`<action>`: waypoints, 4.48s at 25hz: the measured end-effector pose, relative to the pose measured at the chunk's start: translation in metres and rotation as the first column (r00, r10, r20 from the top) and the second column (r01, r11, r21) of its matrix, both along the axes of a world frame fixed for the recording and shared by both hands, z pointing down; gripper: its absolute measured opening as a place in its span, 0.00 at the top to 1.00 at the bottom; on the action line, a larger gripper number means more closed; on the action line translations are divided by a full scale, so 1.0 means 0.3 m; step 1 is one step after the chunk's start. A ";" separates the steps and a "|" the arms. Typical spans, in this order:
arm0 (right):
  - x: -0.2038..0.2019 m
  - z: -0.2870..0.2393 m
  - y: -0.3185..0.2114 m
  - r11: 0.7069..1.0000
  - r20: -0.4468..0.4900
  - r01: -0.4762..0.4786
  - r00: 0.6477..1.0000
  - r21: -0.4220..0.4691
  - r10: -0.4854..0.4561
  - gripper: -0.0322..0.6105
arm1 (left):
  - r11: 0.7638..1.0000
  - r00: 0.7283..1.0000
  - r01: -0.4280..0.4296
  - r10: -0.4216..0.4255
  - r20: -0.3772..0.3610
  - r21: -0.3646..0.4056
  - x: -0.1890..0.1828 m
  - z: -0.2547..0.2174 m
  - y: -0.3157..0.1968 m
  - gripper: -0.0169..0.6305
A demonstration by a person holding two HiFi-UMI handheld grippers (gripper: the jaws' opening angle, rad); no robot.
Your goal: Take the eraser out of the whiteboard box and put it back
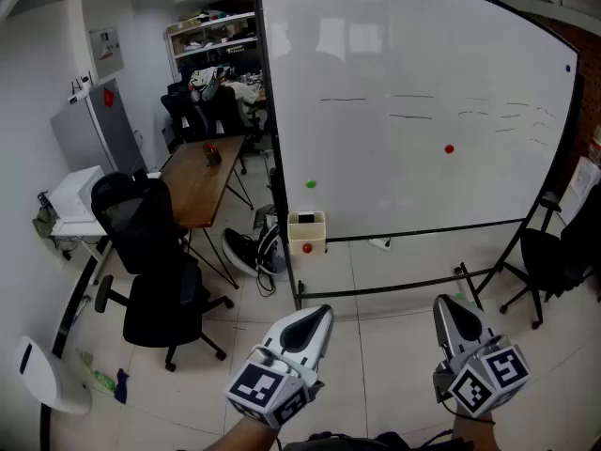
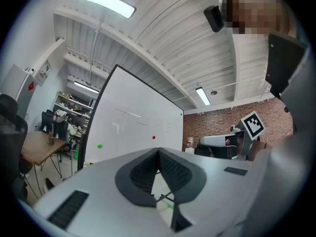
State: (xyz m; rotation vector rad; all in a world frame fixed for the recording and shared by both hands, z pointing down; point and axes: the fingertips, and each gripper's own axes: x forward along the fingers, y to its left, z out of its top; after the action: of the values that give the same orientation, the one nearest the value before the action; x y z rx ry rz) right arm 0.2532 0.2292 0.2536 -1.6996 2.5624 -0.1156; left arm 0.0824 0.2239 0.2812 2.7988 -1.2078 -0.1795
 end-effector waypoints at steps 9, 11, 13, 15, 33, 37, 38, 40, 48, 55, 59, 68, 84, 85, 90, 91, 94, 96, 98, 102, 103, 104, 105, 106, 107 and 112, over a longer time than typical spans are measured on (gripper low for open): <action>-0.041 0.014 -0.182 0.998 0.012 0.064 0.998 0.008 -0.064 0.93 | 0.999 0.999 0.034 -0.034 0.014 -0.017 -0.011 0.024 -0.173 0.93; -0.007 0.021 -0.234 0.996 0.017 0.089 0.996 0.007 -0.089 0.93 | 0.998 0.998 0.055 -0.054 0.025 -0.037 0.028 0.039 -0.223 0.93; 0.033 0.025 -0.281 0.994 0.025 0.108 0.994 0.003 -0.108 0.93 | 0.997 0.998 0.067 -0.067 0.022 -0.037 0.070 0.032 -0.253 0.93; 0.067 0.016 -0.331 0.992 0.028 0.124 0.992 0.010 -0.124 0.93 | 0.996 0.996 0.084 -0.083 0.028 -0.018 0.102 0.011 -0.290 0.93; -0.207 0.037 -0.723 0.986 0.044 0.167 0.985 -0.001 -0.167 0.93 | 0.992 0.991 0.124 -0.122 0.062 -0.032 -0.179 0.032 -0.661 0.93; -0.380 0.026 -0.821 0.993 0.042 0.119 0.992 -0.002 -0.119 0.93 | 0.995 0.995 0.091 -0.089 0.053 -0.035 -0.369 0.030 -0.755 0.93; -0.423 0.023 -0.843 0.994 0.041 0.109 0.993 -0.001 -0.109 0.93 | 0.996 0.995 0.083 -0.081 0.052 -0.039 -0.414 0.035 -0.778 0.93; -0.510 0.019 -0.883 0.996 0.039 0.091 0.995 -0.002 -0.090 0.93 | 0.997 0.997 0.065 -0.063 0.049 -0.038 -0.497 0.036 -0.822 0.93; -0.736 0.025 -1.036 0.998 0.014 0.068 0.998 -0.012 -0.068 0.93 | 0.999 0.999 0.028 -0.026 0.032 -0.046 -0.689 0.063 -0.983 0.93; -0.734 0.037 -1.213 0.995 0.018 0.096 0.995 0.001 -0.096 0.93 | 0.998 0.998 0.057 -0.056 0.029 -0.031 -0.676 0.062 -1.165 0.93; -0.697 0.039 -1.317 0.992 0.022 0.129 0.991 0.009 -0.130 0.93 | 0.997 0.996 0.079 -0.077 0.048 -0.026 -0.614 0.049 -1.257 0.93; -0.686 0.059 -1.577 0.984 0.027 0.178 0.984 0.003 -0.178 0.93 | 0.991 0.989 0.134 -0.133 0.071 -0.013 -0.598 0.042 -1.512 0.93; -0.935 0.038 -1.892 0.998 0.004 0.068 0.998 0.015 -0.068 0.93 | 0.996 0.994 0.088 -0.088 0.060 0.014 -0.873 0.023 -1.847 0.93; -0.936 0.038 -1.900 0.998 0.003 0.066 0.998 0.015 -0.066 0.93 | 0.996 0.995 0.086 -0.087 0.056 0.018 -0.875 0.019 -1.856 0.93; -0.940 0.040 -1.932 0.998 -0.005 0.063 0.998 0.013 -0.063 0.93 | 0.997 0.996 0.077 -0.077 0.047 0.010 -0.878 0.032 -1.891 0.93; -0.941 0.039 -1.936 0.998 -0.005 0.062 0.998 0.013 -0.062 0.93 | 0.997 0.996 0.076 -0.076 0.050 0.009 -0.877 0.037 -1.895 0.93; -0.931 0.042 -1.949 0.998 -0.004 0.059 0.998 0.013 -0.059 0.93 | 0.997 0.996 0.076 -0.077 0.050 0.015 -0.864 0.035 -1.906 0.93; -0.923 0.055 -1.960 0.999 -0.001 0.053 0.999 0.008 -0.053 0.93 | 0.997 0.995 0.081 -0.082 0.050 0.016 -0.860 0.040 -1.915 0.93; -0.922 0.078 -1.975 0.999 -0.003 0.048 0.999 -0.004 -0.048 0.93 | 0.996 0.994 0.093 -0.093 0.052 0.007 -0.864 0.057 -1.927 0.93; -0.937 0.163 -2.015 0.997 -0.022 0.057 0.998 -0.060 -0.058 0.83 | 0.992 0.991 0.120 -0.117 0.064 -0.032 -0.872 0.119 -1.960 0.93; -0.939 0.191 -2.027 0.996 -0.031 0.055 0.998 -0.075 -0.058 0.80 | 0.991 0.990 0.125 -0.122 0.069 -0.041 -0.873 0.140 -1.971 0.93; -0.939 0.221 -2.040 0.995 -0.042 0.050 0.998 -0.090 -0.054 0.80 | 0.990 0.989 0.131 -0.127 0.075 -0.049 -0.874 0.163 -1.984 0.93; -0.938 0.253 -2.053 0.994 -0.052 0.043 0.997 -0.104 -0.049 0.80 | 0.989 0.988 0.138 -0.133 0.082 -0.058 -0.876 0.190 -1.998 0.93; -0.937 0.286 -2.066 0.992 -0.060 0.035 0.997 -0.118 -0.042 0.79 | 0.987 0.986 0.146 -0.139 0.089 -0.068 -0.880 0.221 -2.012 0.93; -0.934 0.320 -2.078 0.991 -0.064 0.025 0.997 -0.131 -0.033 0.76 | 0.985 0.985 0.153 -0.145 0.095 -0.080 -0.883 0.252 -2.025 0.93; -0.914 0.497 -2.135 0.976 -0.072 -0.009 0.997 -0.217 -0.007 0.68 | 0.974 0.979 0.176 -0.158 0.127 -0.144 -0.881 0.388 -2.084 0.93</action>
State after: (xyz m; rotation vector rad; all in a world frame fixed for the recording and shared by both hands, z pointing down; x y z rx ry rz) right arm -0.0210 -0.4114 0.4027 -1.8074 2.6882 -0.3529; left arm -0.1819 -0.4012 0.3976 2.6061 -1.4177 0.0631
